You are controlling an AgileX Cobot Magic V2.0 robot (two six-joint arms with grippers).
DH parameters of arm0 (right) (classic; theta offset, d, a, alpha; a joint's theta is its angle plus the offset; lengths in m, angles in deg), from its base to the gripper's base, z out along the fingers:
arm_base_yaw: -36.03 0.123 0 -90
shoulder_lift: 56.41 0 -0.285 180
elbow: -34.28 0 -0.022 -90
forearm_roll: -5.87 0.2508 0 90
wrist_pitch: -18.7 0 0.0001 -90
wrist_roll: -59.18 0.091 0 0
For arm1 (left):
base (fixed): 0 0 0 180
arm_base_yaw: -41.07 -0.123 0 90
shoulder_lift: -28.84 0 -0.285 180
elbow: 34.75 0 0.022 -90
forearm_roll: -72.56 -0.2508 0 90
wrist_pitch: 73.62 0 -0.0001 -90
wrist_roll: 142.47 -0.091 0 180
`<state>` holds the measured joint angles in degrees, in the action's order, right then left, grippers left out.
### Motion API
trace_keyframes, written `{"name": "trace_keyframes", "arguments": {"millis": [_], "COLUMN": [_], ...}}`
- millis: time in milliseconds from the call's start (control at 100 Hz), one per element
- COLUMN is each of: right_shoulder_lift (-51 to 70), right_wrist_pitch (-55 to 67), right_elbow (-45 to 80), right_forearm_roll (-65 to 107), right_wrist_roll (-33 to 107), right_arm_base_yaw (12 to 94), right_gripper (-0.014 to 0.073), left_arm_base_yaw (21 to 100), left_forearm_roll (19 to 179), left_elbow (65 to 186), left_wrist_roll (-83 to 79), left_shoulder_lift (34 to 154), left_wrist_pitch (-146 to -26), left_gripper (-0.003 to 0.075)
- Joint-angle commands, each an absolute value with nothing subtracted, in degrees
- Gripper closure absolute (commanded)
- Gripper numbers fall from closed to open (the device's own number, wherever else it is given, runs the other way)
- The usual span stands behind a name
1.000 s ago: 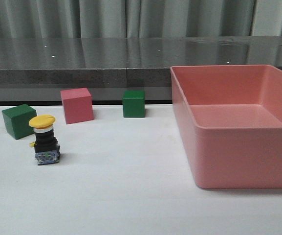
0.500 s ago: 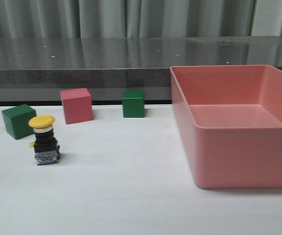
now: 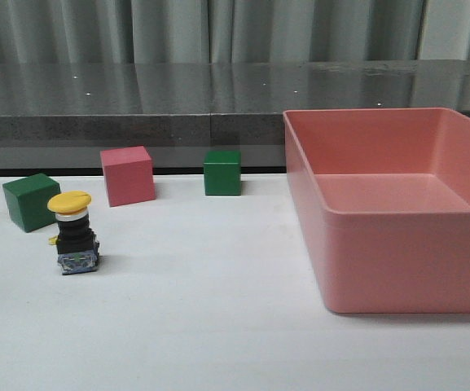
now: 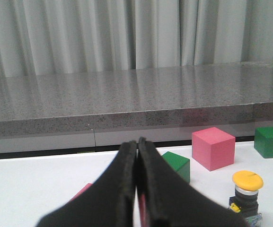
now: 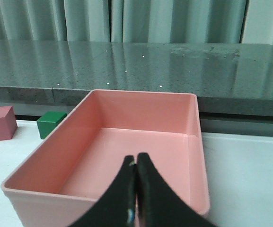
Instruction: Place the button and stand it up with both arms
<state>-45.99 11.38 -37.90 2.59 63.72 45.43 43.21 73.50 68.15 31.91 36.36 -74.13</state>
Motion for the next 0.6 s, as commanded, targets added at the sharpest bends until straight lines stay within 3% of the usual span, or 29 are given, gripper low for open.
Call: {"name": "trace_keyframes", "arguments": {"millis": [0,590], "right_shoulder_lift": [-49.58,-50.05], "right_wrist_pitch": [17.01,19.16], "right_elbow": [-39.35,-43.63], "right_forearm_roll": [1.84,3.59], "right_wrist_roll": [64.65,66.36], "right_arm_base_yaw": [43.88,42.4], "right_gripper": [0.0663,0.0663], "left_arm_base_yaw": [43.0,43.0], "left_forearm_roll": [73.74,73.74], "left_elbow": [65.47,65.47], "left_wrist_roll": [32.48,32.48], "left_shoulder_lift": [34.55,34.55], "left_wrist_pitch": [-69.35,-69.35], "left_gripper": [0.074,0.074]}}
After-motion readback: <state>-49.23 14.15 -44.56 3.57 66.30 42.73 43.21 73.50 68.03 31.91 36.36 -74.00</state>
